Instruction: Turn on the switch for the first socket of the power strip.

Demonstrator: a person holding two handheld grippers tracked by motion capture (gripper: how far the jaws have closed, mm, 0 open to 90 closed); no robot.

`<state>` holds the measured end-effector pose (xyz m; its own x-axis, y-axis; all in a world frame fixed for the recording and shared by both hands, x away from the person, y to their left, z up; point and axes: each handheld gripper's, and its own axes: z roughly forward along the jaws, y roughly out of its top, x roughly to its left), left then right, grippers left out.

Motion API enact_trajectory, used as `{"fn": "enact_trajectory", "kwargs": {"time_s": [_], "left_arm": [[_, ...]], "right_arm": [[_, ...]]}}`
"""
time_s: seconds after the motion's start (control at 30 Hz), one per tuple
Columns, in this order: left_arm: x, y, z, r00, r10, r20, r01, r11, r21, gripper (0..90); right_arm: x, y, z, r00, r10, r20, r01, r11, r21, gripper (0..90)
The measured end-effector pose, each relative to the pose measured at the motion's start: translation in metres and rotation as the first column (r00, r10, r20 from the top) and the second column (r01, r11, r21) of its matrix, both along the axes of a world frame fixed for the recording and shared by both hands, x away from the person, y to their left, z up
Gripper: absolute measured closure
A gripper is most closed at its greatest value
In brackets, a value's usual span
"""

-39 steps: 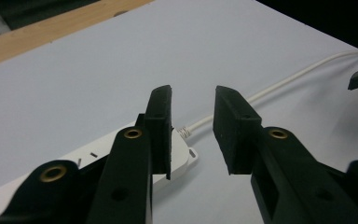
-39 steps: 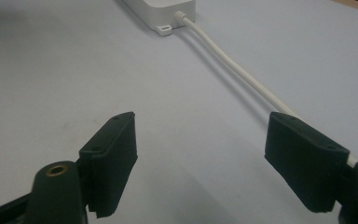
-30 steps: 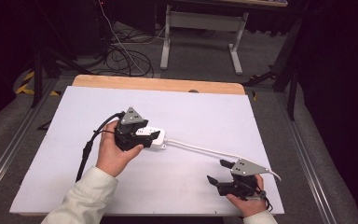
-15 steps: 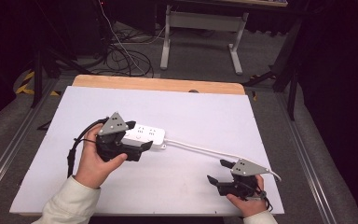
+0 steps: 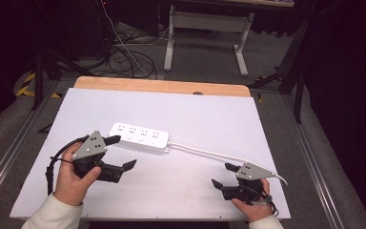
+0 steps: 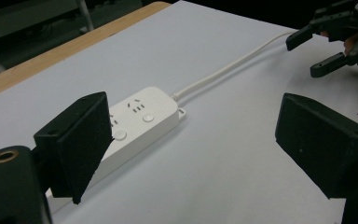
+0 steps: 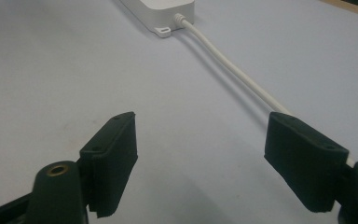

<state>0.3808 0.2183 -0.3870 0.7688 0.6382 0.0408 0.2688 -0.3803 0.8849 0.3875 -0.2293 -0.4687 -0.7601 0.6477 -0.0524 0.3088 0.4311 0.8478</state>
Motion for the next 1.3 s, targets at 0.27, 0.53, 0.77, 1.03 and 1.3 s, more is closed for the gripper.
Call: {"fn": "enact_trajectory", "kwargs": {"time_s": [0.27,0.53,0.77,1.03,1.3], "left_arm": [[-0.01,0.015,-0.02,0.9995,-0.015,0.029,0.015,0.9999,0.002,10.2],[-0.018,0.033,-0.042,0.9999,-0.011,-0.001,0.011,0.9998,-0.014,8.9],[-0.022,0.047,-0.064,0.9981,0.012,-0.06,-0.017,0.9967,-0.079,9.7],[-0.026,0.056,-0.08,0.9992,0.001,-0.041,-0.001,1.0,0.001,9.7],[-0.031,0.063,-0.097,0.9968,0.001,-0.08,-0.003,0.9998,-0.019,9.7]], "right_arm": [[-0.001,-0.001,0.001,1.0,0.0,0.005,0.0,1.0,0.002,25.8],[-0.001,-0.001,0.001,1.0,-0.001,0.007,0.001,1.0,0.008,25.8],[-0.001,-0.001,0.001,1.0,0.001,0.008,-0.001,1.0,0.009,25.8],[-0.001,-0.001,0.001,1.0,0.002,0.005,-0.002,1.0,0.011,25.8],[-0.001,-0.002,0.001,1.0,0.001,0.004,-0.001,1.0,0.012,25.8]]}}
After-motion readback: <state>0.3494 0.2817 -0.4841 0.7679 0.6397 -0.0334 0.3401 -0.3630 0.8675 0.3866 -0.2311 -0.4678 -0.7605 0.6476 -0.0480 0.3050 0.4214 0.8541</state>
